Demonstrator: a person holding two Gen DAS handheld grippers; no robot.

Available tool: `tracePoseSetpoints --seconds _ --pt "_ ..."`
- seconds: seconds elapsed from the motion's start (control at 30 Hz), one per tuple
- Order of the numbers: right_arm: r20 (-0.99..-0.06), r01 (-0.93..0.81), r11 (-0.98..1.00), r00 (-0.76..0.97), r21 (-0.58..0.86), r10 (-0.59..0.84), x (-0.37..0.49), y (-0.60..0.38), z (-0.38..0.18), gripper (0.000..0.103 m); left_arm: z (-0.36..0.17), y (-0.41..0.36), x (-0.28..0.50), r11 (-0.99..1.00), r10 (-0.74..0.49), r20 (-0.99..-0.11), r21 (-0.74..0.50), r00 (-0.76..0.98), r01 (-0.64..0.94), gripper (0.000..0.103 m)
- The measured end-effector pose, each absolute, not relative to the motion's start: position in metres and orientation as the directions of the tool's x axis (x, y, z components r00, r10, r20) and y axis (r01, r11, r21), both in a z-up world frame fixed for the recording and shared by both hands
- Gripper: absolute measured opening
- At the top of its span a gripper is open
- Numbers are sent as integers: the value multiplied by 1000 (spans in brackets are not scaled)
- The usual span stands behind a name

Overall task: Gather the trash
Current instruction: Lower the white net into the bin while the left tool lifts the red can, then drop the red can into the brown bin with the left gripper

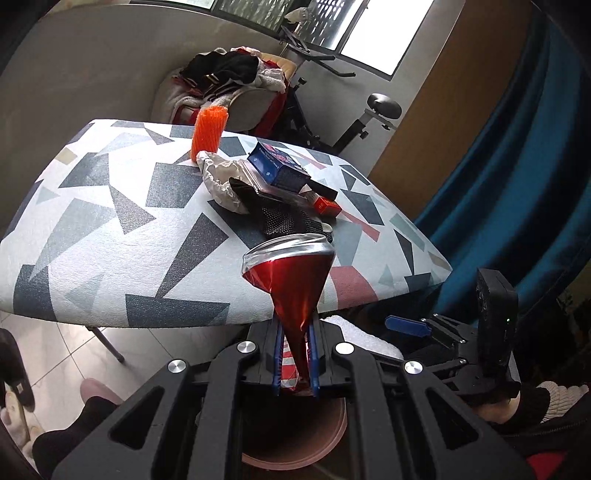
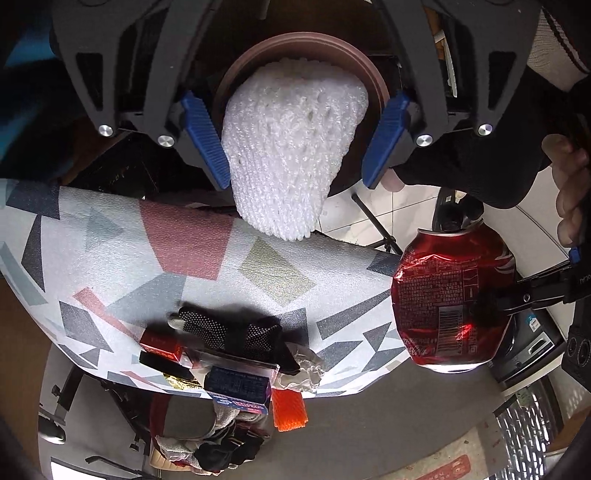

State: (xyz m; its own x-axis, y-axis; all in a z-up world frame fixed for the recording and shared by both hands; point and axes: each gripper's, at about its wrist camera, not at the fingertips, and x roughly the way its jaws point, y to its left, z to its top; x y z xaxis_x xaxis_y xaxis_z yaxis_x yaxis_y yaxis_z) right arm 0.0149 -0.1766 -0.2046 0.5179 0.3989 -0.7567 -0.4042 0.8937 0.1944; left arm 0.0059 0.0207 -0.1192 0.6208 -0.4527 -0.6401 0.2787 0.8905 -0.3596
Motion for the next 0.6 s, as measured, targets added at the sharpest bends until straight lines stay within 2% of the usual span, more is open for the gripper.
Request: tracePoseSetpoints --seconds 0.07,0.23,0.6 --pt "-755 -401 897 525 187 392 15 -177 -203 89 -120 20 6 889 -456 -642 -364 617 279 11" --pt "-744 -374 913 562 163 363 17 -182 -195 93 -126 17 4 883 -467 -647 -371 603 286 11" --pt "-706 -316 937 631 147 323 21 -196 -179 96 -137 10 1 879 -477 -667 -377 572 293 11"
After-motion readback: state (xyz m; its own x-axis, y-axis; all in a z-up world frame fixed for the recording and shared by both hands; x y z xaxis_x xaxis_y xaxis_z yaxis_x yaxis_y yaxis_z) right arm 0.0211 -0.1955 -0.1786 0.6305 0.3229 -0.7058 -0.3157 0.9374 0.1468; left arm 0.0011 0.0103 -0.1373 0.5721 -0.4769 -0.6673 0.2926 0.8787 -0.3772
